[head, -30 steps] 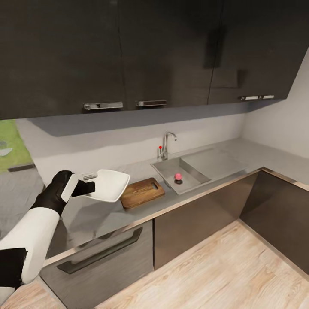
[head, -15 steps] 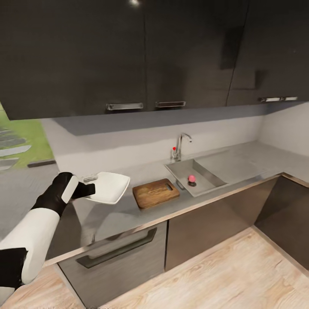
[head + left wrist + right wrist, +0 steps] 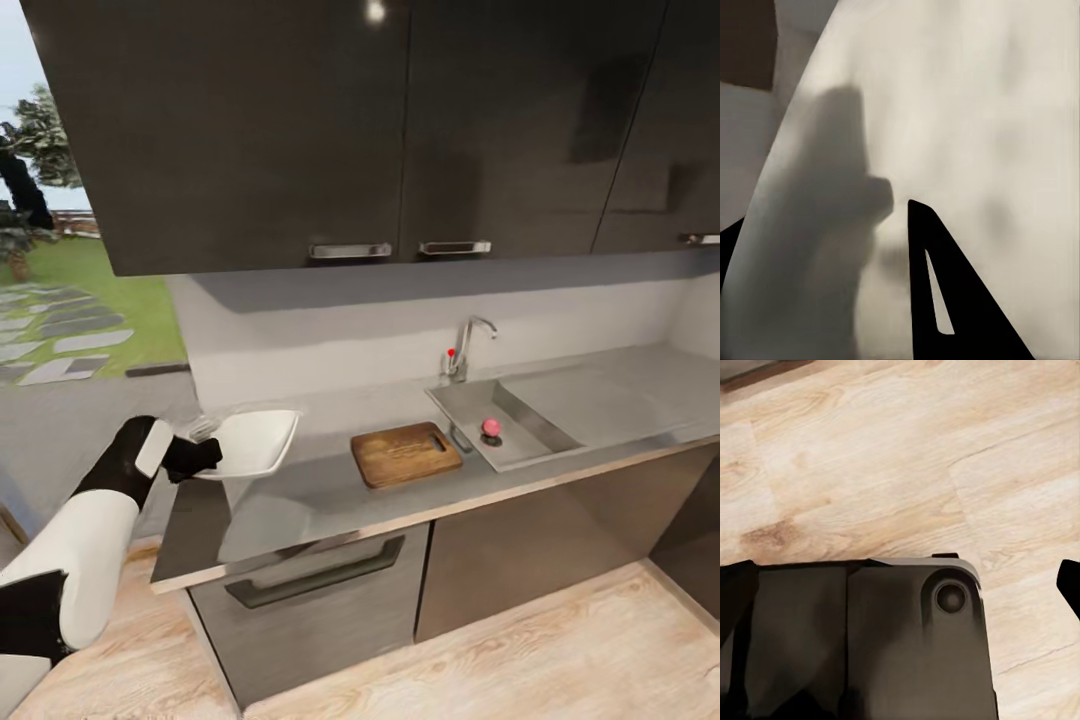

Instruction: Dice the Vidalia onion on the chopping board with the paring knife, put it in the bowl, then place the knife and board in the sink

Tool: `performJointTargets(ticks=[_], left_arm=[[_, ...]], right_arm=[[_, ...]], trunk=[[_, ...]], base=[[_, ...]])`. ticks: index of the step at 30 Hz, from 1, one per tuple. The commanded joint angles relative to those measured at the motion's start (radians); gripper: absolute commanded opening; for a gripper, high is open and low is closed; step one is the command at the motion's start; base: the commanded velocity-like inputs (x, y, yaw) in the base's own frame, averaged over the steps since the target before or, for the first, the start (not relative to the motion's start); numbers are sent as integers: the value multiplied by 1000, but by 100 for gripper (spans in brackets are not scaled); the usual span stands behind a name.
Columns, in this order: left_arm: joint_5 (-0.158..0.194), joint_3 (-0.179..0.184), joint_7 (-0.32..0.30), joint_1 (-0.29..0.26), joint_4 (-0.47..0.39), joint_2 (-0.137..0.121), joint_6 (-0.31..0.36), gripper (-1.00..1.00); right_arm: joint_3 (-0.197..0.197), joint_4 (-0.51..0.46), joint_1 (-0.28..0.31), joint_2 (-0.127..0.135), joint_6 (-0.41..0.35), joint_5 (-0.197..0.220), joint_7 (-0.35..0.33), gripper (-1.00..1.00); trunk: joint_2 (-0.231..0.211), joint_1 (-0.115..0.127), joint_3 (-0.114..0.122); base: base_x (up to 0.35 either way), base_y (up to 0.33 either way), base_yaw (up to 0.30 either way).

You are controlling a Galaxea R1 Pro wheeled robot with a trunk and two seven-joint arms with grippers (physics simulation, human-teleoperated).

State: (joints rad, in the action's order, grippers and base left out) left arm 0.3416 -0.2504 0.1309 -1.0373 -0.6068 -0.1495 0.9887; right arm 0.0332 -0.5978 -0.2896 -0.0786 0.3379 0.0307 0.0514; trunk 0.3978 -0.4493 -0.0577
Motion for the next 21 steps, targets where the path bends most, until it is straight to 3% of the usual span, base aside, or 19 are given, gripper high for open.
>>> performJointTargets(ticks=[1, 15, 18, 21], left_arm=[[9, -9, 11, -1, 1, 6, 2, -100], [3, -24, 33, 23, 8, 10, -3, -100], [2, -21, 131, 27, -5, 17, -6, -100], [3, -18, 213, 28, -43, 41, -7, -100]], right_arm=[[4, -2, 0, 1, 1, 3, 5, 100], [1, -19, 0, 17, 1, -1, 6, 100], [1, -20, 0, 18, 3, 0, 6, 100], [1, -24, 0, 20, 7, 0, 6, 100]], trunk=[[2, -1, -1], [2, -1, 7], [2, -1, 8], [2, -1, 8]], base=[[0, 0, 270], [0, 0, 270], [0, 0, 123], [0, 0, 30]])
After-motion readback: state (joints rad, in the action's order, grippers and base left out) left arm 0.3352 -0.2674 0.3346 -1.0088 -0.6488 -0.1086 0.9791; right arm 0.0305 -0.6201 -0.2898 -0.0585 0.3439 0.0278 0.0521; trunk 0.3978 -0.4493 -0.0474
